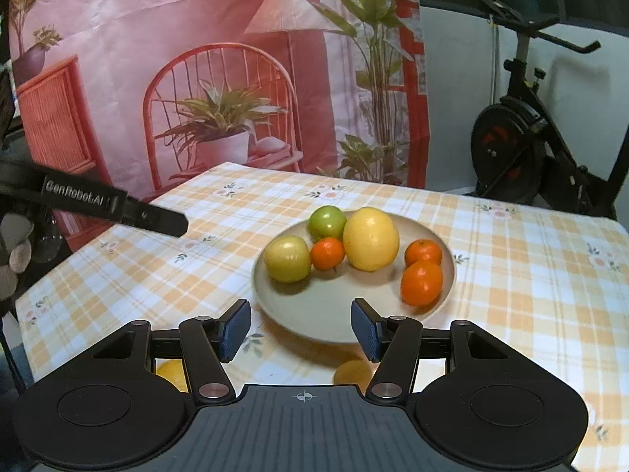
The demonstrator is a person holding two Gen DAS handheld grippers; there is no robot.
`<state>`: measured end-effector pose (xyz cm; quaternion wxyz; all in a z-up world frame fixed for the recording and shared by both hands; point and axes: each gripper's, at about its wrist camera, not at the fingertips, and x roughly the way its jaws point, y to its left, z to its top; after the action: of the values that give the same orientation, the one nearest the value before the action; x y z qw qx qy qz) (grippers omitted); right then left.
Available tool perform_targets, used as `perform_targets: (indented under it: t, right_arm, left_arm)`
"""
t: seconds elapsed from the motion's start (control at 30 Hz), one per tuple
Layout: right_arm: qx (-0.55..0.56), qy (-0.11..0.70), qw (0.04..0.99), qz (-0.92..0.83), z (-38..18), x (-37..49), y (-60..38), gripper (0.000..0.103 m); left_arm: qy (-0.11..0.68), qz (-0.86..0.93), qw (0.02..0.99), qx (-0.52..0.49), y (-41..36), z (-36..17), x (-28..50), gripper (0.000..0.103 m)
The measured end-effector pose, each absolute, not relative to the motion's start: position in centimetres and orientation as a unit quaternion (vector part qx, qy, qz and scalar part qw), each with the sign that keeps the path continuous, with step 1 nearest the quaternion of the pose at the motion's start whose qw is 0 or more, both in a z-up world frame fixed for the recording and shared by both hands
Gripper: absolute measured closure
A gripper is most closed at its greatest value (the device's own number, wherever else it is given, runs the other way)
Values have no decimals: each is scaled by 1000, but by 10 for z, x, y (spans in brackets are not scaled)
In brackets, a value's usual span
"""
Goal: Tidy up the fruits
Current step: 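Move both grippers back to the lemon and apple beside the plate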
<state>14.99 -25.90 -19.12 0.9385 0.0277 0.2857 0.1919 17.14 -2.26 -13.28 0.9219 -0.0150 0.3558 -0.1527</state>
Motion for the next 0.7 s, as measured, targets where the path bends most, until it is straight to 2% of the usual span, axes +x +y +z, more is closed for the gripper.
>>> perform_targets:
  t: [0.7]
  right_arm:
    - [19, 305, 929, 207, -194, 101, -223, 50]
  left_arm:
    - [355, -148, 923, -20, 16, -147, 108, 67]
